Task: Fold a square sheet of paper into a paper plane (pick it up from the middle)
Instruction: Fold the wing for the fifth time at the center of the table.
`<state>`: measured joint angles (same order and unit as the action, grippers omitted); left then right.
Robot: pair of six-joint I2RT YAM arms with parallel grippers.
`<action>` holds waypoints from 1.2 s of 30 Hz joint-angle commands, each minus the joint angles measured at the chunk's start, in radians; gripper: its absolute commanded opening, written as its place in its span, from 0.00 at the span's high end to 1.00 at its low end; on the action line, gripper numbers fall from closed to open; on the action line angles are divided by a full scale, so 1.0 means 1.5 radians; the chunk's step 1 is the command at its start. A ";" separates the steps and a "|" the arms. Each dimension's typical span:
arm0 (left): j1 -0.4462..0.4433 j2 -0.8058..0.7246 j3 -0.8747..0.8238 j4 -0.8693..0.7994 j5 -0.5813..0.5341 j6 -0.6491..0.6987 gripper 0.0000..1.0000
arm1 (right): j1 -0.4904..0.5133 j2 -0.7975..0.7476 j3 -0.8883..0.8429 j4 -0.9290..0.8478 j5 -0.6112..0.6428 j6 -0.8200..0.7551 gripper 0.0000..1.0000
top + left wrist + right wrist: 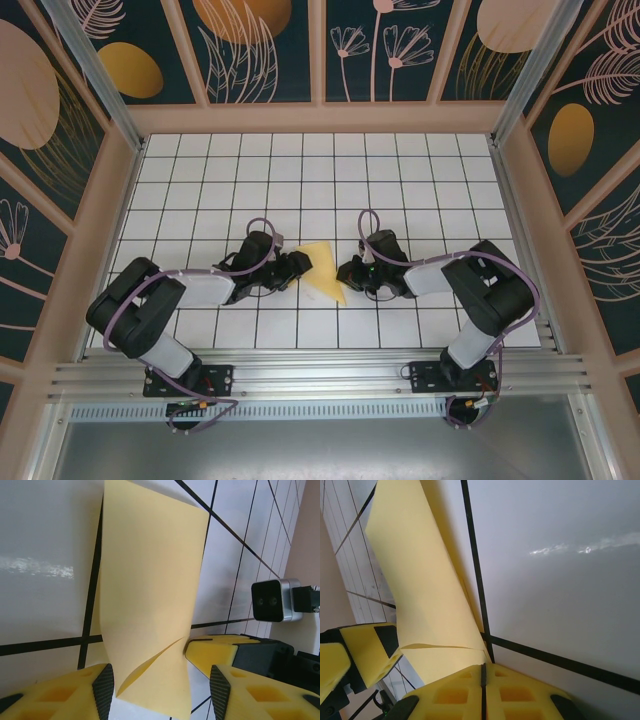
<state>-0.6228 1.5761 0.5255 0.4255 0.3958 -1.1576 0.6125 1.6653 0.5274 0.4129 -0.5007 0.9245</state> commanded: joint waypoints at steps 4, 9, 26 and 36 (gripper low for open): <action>-0.003 0.020 0.004 0.032 0.028 -0.010 0.43 | 0.019 0.048 -0.016 -0.019 0.047 0.005 0.90; -0.003 0.012 -0.002 0.015 0.010 -0.011 0.41 | 0.020 0.051 -0.016 -0.020 0.050 0.006 0.90; -0.003 0.033 -0.006 0.051 0.017 -0.028 0.48 | 0.026 0.071 -0.002 -0.034 0.053 -0.001 0.90; -0.003 0.034 0.009 0.033 0.010 -0.011 0.62 | 0.029 0.074 0.000 -0.035 0.053 -0.005 0.89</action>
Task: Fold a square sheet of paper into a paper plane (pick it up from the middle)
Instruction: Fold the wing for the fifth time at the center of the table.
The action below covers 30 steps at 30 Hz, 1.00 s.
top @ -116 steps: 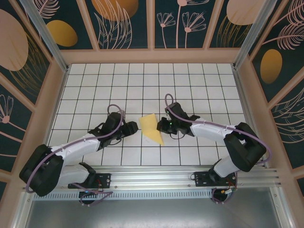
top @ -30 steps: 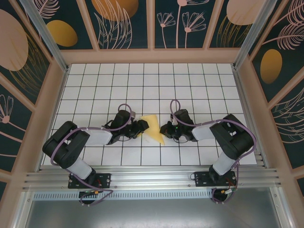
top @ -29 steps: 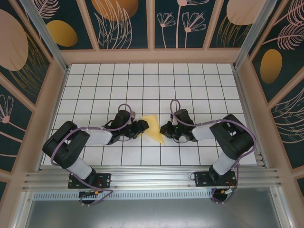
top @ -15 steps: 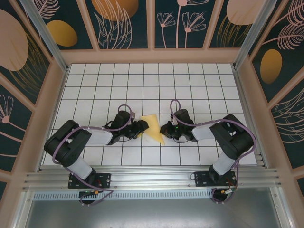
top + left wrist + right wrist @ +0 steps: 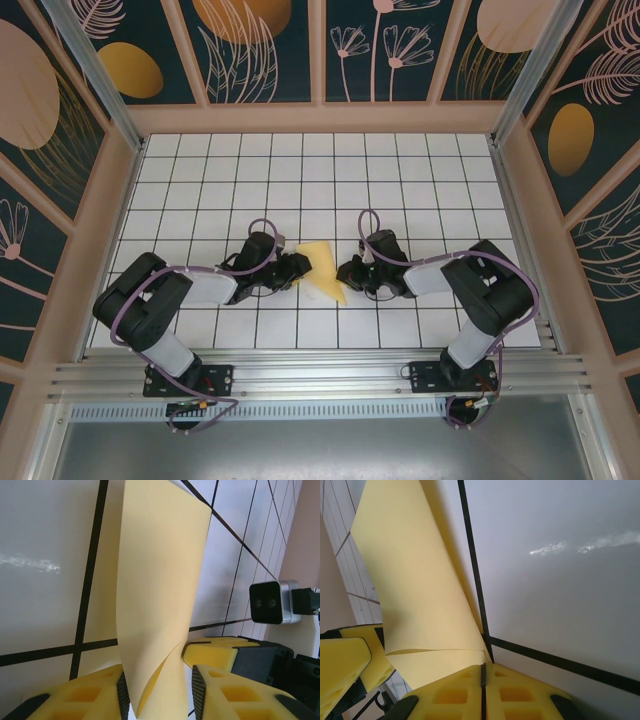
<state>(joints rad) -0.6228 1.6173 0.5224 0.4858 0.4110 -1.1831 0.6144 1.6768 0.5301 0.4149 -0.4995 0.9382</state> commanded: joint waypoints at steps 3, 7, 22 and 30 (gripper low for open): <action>-0.003 0.011 0.011 -0.007 0.003 0.011 0.65 | 0.029 0.068 -0.003 -0.026 0.052 -0.010 0.89; -0.004 0.029 0.017 -0.006 0.015 0.015 0.71 | 0.031 0.064 -0.005 -0.020 0.053 -0.006 0.89; -0.004 0.028 0.052 -0.055 0.008 0.049 0.95 | 0.034 0.051 0.011 -0.027 0.056 -0.011 0.88; -0.004 0.016 0.057 -0.080 -0.009 0.036 1.00 | 0.068 -0.035 0.037 -0.044 0.120 -0.056 0.81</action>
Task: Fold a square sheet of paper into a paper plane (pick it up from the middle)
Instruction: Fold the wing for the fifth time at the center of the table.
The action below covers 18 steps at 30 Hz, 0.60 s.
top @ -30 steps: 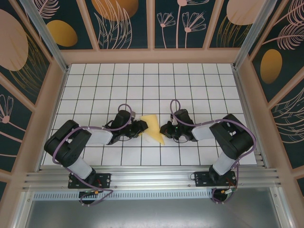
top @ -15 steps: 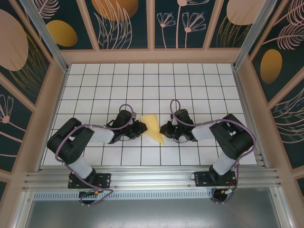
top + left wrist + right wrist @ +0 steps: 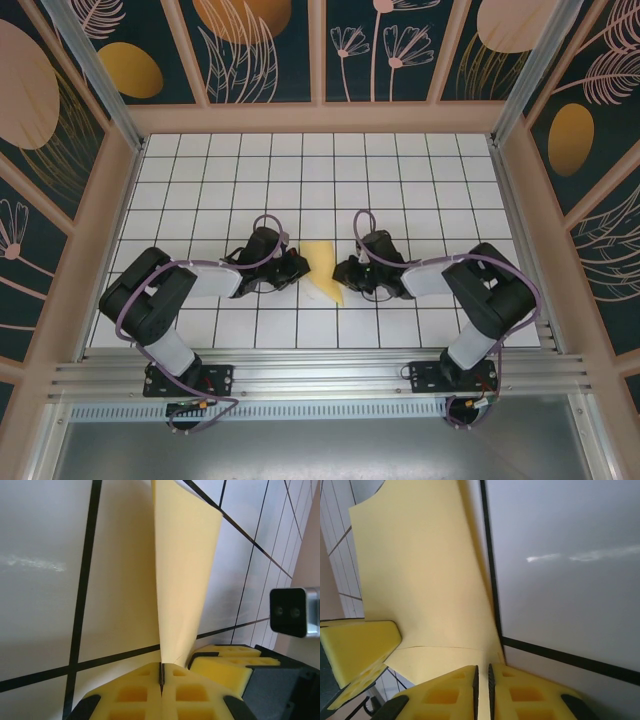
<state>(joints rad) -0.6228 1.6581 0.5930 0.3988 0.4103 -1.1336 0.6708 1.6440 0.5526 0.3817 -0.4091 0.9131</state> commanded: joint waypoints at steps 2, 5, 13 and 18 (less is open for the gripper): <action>-0.003 -0.016 0.010 -0.022 -0.010 0.000 1.00 | 0.048 -0.057 0.022 -0.054 0.127 -0.053 0.73; -0.004 -0.019 0.010 -0.023 -0.009 0.001 1.00 | 0.072 -0.143 -0.009 -0.058 0.233 -0.069 0.63; -0.003 -0.019 0.010 -0.020 -0.002 0.001 1.00 | 0.083 -0.302 -0.083 -0.070 0.340 -0.152 0.60; -0.003 -0.020 0.010 -0.019 0.003 0.003 1.00 | 0.123 -0.343 -0.109 -0.028 0.378 -0.277 0.56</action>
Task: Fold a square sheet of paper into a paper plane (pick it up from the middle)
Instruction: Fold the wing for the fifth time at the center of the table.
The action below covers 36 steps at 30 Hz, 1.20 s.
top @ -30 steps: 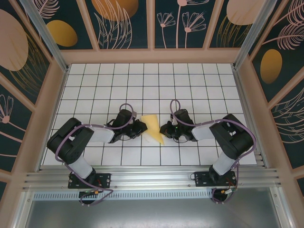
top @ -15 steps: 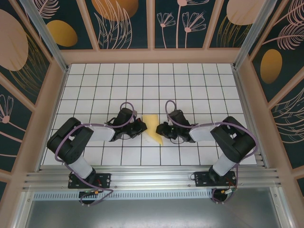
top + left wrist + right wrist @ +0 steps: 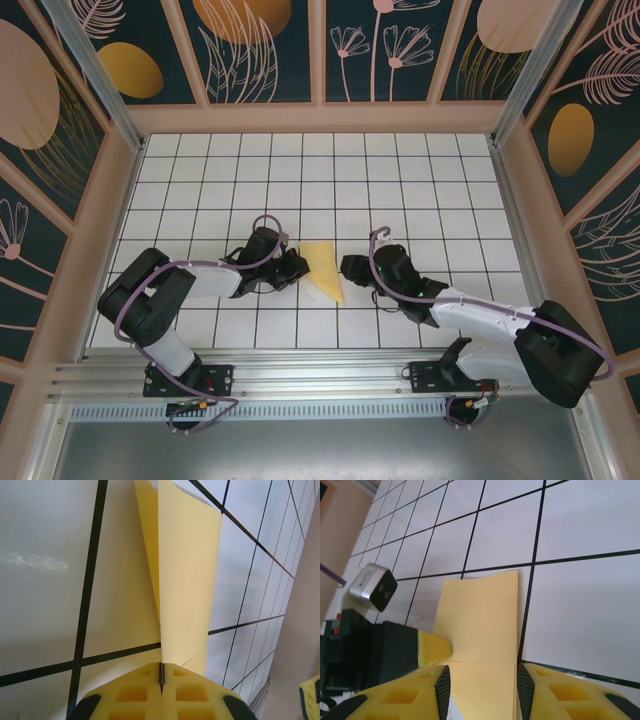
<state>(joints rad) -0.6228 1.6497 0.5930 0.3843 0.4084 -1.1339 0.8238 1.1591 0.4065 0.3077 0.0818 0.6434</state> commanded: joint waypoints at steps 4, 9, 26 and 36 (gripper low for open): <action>-0.004 -0.015 0.011 -0.009 0.005 0.003 1.00 | 0.066 0.008 0.003 0.014 0.066 -0.212 0.56; -0.004 -0.015 0.011 -0.014 0.007 0.005 1.00 | 0.126 0.073 0.029 0.000 0.119 -0.287 0.58; -0.004 -0.015 0.028 -0.039 0.010 0.012 1.00 | 0.238 0.255 0.050 0.100 0.234 -0.488 0.59; -0.003 -0.013 0.031 -0.047 0.015 0.018 1.00 | 0.238 0.315 0.062 0.139 0.288 -0.543 0.66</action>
<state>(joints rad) -0.6228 1.6409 0.6182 0.3355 0.4122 -1.1294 1.1736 1.6039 0.4763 0.4774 0.4740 -0.1276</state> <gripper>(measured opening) 0.069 0.343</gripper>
